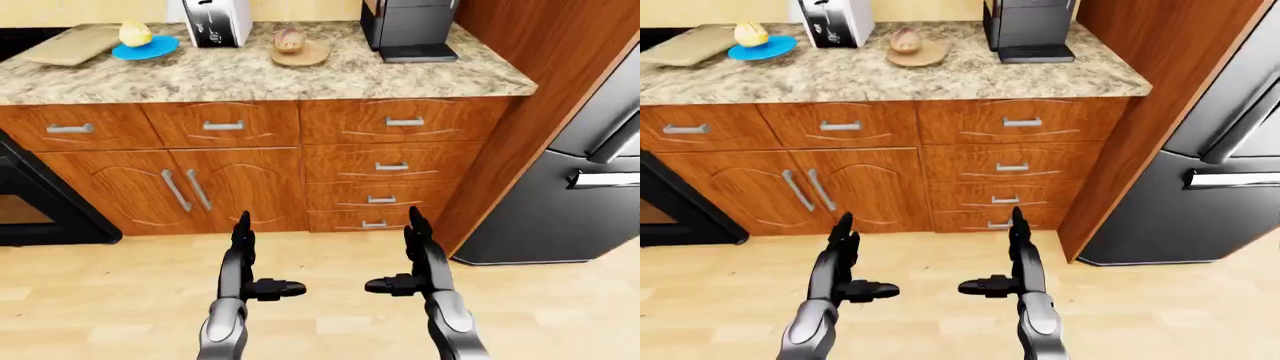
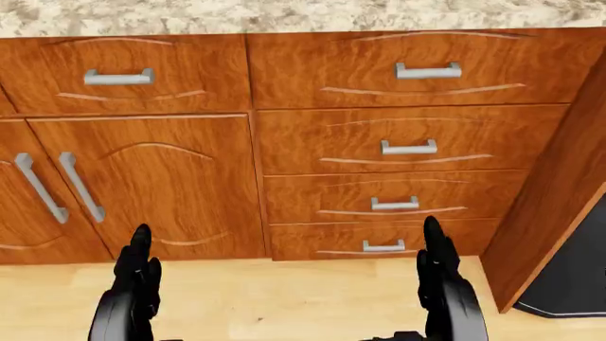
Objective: Place all breads on the cutting board.
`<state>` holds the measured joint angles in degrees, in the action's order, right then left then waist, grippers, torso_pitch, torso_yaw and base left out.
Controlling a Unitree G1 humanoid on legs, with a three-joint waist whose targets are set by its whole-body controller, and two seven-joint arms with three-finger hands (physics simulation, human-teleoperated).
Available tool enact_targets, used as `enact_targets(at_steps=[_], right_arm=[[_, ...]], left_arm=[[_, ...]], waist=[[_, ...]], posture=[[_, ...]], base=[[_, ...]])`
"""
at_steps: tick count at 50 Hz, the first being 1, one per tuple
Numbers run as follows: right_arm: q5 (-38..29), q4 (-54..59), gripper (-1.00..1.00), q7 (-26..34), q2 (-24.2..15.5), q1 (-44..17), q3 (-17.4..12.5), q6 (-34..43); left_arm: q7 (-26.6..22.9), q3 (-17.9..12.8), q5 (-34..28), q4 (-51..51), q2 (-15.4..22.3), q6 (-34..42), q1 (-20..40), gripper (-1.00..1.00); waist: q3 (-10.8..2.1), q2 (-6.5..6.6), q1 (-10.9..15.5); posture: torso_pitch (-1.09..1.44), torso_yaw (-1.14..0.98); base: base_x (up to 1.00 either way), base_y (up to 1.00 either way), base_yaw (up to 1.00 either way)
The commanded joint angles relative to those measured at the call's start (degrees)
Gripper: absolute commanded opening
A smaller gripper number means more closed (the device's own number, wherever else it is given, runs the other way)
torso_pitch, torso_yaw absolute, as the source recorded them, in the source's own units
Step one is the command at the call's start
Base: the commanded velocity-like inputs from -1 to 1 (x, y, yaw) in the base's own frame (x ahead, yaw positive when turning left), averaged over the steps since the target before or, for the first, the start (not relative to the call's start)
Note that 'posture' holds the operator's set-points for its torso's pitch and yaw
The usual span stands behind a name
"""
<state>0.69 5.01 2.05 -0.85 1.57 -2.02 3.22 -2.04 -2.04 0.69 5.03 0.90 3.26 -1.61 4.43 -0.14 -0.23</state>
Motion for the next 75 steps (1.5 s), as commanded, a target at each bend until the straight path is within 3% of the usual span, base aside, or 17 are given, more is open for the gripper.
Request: enact_targets(at_steps=[1, 3, 5, 7, 8, 19, 25, 32, 38, 41, 44, 45, 48, 50, 65, 66, 75], right_arm=[[-0.28, -3.05, 1.00, 0.48, -0.65, -2.10, -0.07, -3.42], [-0.38, -3.48, 1.00, 0.59, -0.57, -1.99, -0.08, -2.72], [-0.65, -2.99, 1.00, 0.59, -0.54, -2.16, -0.08, -2.53], [-0.90, -2.73, 1.00, 0.59, -0.53, -2.22, -0.02, -2.61], [-0.97, -2.58, 1.00, 0.52, -0.50, -2.28, -0.03, -2.61], [0.49, -0.77, 1.00, 0.74, -0.23, -4.54, -0.71, -1.51], [-0.40, -1.89, 1.00, -1.18, -2.17, -12.90, -2.01, 4.13], [1.34, 5.66, 1.00, -5.47, -9.43, -35.85, -5.73, 11.05], [0.08, 4.56, 1.00, -3.28, -15.68, -52.15, -5.60, 24.29], [-0.42, 1.09, 1.00, -1.61, -17.86, -55.68, -6.17, 31.84], [6.35, -3.94, 1.00, -2.79, -18.37, -61.44, -10.85, 42.53], [5.94, -4.94, 1.00, -1.51, -20.42, -63.79, -7.73, 46.60], [10.27, -13.34, 1.00, -3.29, -21.52, -68.42, -10.04, 57.26], [9.44, -20.41, 1.00, -3.05, -23.47, -66.85, -7.57, 61.39], [6.00, -26.55, 1.00, -0.39, -24.04, -67.38, -7.20, 63.22], [5.57, -26.26, 1.00, -0.13, -23.93, -67.24, -6.95, 62.86], [3.11, -26.50, 1.00, 2.07, -22.97, -67.26, -6.49, 62.87]], left_arm=[[-0.26, -0.21, 0.57, -5.65, 0.24, -3.15, 1.56, 1.00], [-0.26, -0.07, 0.45, -6.77, 0.16, -2.83, 1.07, 1.00], [-0.36, -0.21, 0.66, -6.50, 0.16, -2.96, 1.23, 1.00], [-0.39, -0.20, 0.70, -6.74, 0.14, -3.01, 1.13, 1.00], [-0.35, -0.25, 0.73, -6.71, 0.14, -3.10, 1.16, 1.00], [0.60, -0.51, 0.46, -4.16, 0.09, -3.81, 3.17, 1.00], [6.47, -3.04, 2.63, 3.38, 1.33, 1.61, 19.17, 1.00], [15.55, -7.88, 14.02, 15.33, 7.95, 8.71, 46.96, 1.00], [10.95, -5.11, 16.37, 12.39, 16.21, 27.36, 59.34, 1.00], [10.94, -8.18, 17.08, 0.78, 19.56, 37.90, 59.22, 1.00], [12.64, -10.11, 20.84, -14.35, 21.32, 51.05, 59.02, 1.00], [13.65, -11.76, 22.99, -19.41, 21.67, 56.07, 59.21, 1.00], [17.15, -14.46, 28.20, -26.52, 22.36, 63.49, 61.83, 1.00], [19.18, -16.03, 31.50, -29.85, 23.19, 67.03, 62.97, 1.00], [24.19, -15.22, 39.15, -29.75, 28.22, 64.17, 61.72, 1.00], [24.42, -15.06, 39.33, -29.72, 28.37, 63.94, 61.71, 1.00], [24.53, -14.11, 39.54, -30.05, 29.38, 62.78, 61.38, 1.00]], waist=[[-0.05, -0.45, -0.12], [-3.55, -0.05, 0.45], [-0.93, -0.41, 0.38], [-3.96, -0.47, 0.46], [-4.27, -0.46, 0.48], [-4.92, -0.21, 0.46], [-5.48, -0.29, 0.54], [-5.82, -0.37, 0.35], [-5.46, -0.15, 0.30], [-4.84, 0.19, 0.15], [-4.30, 0.41, -0.04], [-3.90, 0.36, -0.14], [-3.03, 0.29, -0.08], [-2.55, 0.24, 0.14], [-1.63, 0.58, 0.36], [-3.06, 1.04, 0.17], [-3.33, -1.59, -0.05]], posture=[[0.00, 0.00], [0.00, 0.00], [0.00, 0.00], [0.00, 0.00], [0.00, 0.00], [0.00, 0.00], [0.00, 0.00], [0.00, 0.00], [0.00, 0.00], [0.00, 0.00], [0.00, 0.00], [0.00, 0.00], [0.00, 0.00], [0.00, 0.00], [0.00, 0.00], [0.00, 0.00], [0.00, 0.00]], base=[[0.00, 0.00, 0.00], [0.00, 0.00, 0.00], [0.00, 0.00, 0.00], [0.00, 0.00, 0.00], [0.00, 0.00, 0.00], [0.00, 0.00, 0.00], [0.00, 0.00, 0.00], [0.00, 0.00, 0.00], [0.00, 0.00, 0.00], [0.00, 0.00, 0.00], [0.00, 0.00, 0.00], [0.00, 0.00, 0.00], [0.00, 0.00, 0.00], [0.00, 0.00, 0.00], [0.00, 0.00, 0.00], [0.00, 0.21, 0.00], [0.00, 0.49, 0.00]])
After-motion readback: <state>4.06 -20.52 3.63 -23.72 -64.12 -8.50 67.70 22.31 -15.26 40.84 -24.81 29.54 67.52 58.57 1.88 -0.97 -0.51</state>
